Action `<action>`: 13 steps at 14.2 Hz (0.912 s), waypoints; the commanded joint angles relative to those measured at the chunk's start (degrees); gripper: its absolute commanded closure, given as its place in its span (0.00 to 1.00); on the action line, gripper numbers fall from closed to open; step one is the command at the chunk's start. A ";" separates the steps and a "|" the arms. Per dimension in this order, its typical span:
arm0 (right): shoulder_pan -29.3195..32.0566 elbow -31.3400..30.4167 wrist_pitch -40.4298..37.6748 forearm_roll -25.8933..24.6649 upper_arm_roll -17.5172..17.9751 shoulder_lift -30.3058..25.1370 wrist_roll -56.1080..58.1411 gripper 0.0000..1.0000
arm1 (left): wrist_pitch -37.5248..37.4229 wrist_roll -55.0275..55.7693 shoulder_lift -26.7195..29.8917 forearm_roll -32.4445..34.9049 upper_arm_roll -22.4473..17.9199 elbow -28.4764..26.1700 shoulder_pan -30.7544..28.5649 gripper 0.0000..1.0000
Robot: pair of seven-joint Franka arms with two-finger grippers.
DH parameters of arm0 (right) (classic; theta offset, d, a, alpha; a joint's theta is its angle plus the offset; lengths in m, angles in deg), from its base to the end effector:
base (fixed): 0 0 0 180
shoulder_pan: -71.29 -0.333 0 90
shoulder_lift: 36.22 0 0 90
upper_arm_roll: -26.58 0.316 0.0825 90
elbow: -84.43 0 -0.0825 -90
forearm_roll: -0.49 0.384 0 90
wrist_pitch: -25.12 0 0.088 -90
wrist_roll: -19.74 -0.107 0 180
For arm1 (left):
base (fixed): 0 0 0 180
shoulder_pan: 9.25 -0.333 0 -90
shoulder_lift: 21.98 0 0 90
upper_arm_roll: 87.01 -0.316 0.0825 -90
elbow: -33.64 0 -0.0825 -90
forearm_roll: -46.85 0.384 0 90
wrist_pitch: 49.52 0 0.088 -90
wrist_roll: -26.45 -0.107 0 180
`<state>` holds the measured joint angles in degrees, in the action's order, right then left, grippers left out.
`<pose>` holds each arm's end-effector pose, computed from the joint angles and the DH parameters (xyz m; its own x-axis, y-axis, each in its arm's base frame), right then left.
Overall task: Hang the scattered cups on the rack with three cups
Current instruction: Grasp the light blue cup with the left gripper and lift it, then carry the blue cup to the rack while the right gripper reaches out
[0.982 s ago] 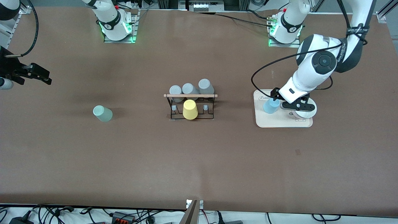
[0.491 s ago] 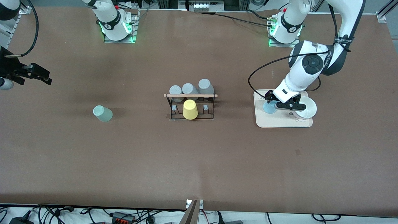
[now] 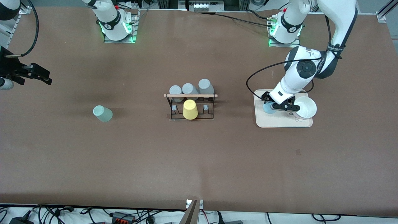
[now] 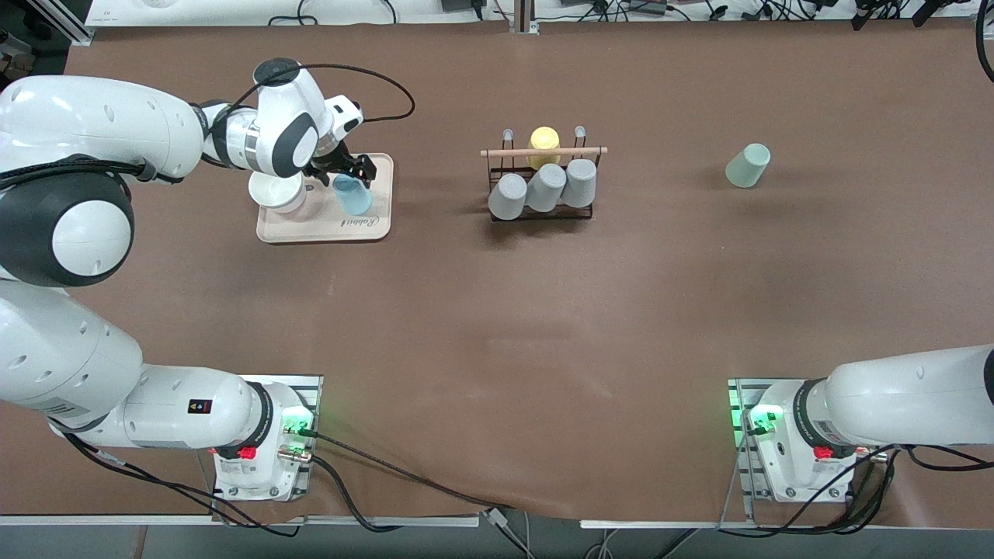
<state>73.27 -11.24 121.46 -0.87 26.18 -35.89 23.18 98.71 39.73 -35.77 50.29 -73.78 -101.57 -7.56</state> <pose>0.5629 -0.0257 0.5840 0.9998 0.0211 0.0045 0.0210 -0.9995 0.0240 0.4930 -0.1350 0.2287 0.9972 -0.0736 -0.0105 -0.0733 -0.9971 0.0214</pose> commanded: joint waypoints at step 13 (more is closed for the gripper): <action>0.13 -1.10 1.04 0.13 0.58 -0.42 0.07 0.00 | -13.68 0.78 3.07 1.40 0.83 13.52 0.24 0.70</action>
<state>73.18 -11.54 121.76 -0.86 26.47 -35.76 23.18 95.77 39.75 -33.62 50.31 -73.68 -96.29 -7.63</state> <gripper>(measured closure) 0.000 0.344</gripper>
